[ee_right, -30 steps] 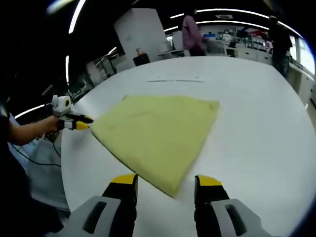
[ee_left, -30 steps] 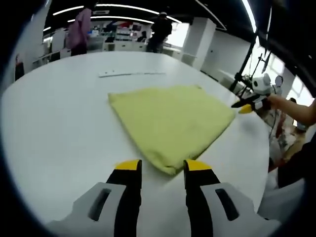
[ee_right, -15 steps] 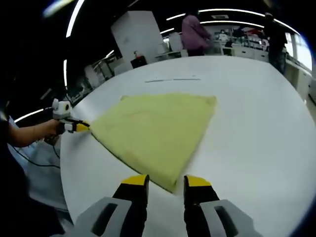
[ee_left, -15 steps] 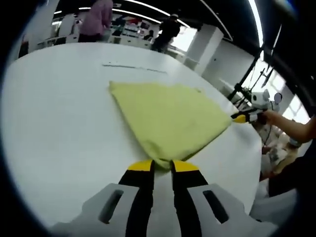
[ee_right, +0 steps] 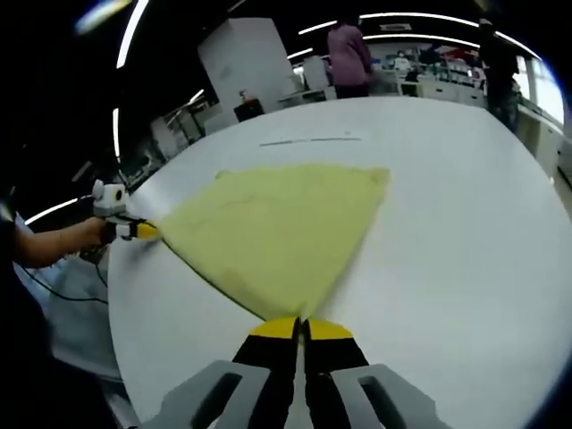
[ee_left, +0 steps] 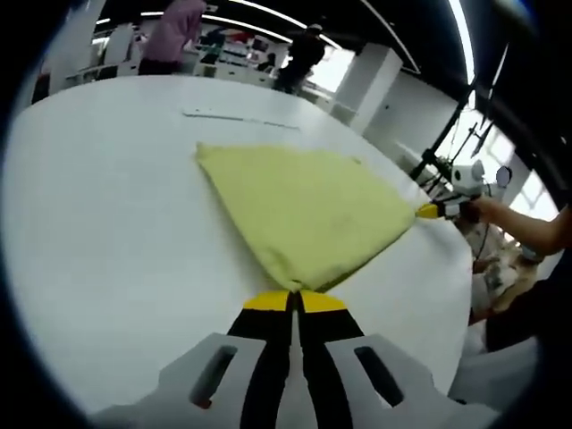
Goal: Fold the garment on the visible template until the final outline fits inside the template.
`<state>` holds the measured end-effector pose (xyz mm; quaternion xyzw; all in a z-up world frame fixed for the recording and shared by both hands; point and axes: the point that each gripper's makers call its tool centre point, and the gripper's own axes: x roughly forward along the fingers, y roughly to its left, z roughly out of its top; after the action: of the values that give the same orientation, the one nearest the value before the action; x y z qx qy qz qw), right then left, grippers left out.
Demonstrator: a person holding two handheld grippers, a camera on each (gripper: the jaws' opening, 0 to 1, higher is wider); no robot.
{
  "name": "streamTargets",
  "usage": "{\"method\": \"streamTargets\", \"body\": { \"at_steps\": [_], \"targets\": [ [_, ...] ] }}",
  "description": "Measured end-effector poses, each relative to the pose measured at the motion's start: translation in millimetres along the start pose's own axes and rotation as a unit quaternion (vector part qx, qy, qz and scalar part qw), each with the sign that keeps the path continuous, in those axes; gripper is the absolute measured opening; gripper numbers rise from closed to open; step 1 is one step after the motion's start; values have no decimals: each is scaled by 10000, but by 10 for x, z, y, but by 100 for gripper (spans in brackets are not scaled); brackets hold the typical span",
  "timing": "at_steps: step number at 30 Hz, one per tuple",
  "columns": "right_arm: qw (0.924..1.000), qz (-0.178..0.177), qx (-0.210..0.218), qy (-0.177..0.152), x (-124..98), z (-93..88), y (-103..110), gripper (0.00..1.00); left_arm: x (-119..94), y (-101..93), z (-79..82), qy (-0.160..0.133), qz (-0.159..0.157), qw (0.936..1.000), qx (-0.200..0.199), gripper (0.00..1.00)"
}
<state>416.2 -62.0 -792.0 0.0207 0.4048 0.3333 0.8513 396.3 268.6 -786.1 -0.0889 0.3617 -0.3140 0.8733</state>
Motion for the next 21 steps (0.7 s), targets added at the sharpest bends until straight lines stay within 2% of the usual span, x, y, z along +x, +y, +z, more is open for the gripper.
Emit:
{"method": "streamTargets", "body": {
  "at_steps": [12, 21],
  "targets": [
    [9999, -11, -102, -37, -49, 6, -32, 0, -77, 76, -26, 74, 167, 9996, 222, 0],
    [9999, -8, -106, -1, -129, -46, -16, 0, -99, 13, -67, 162, 170, 9989, 409, 0]
  ]
}}
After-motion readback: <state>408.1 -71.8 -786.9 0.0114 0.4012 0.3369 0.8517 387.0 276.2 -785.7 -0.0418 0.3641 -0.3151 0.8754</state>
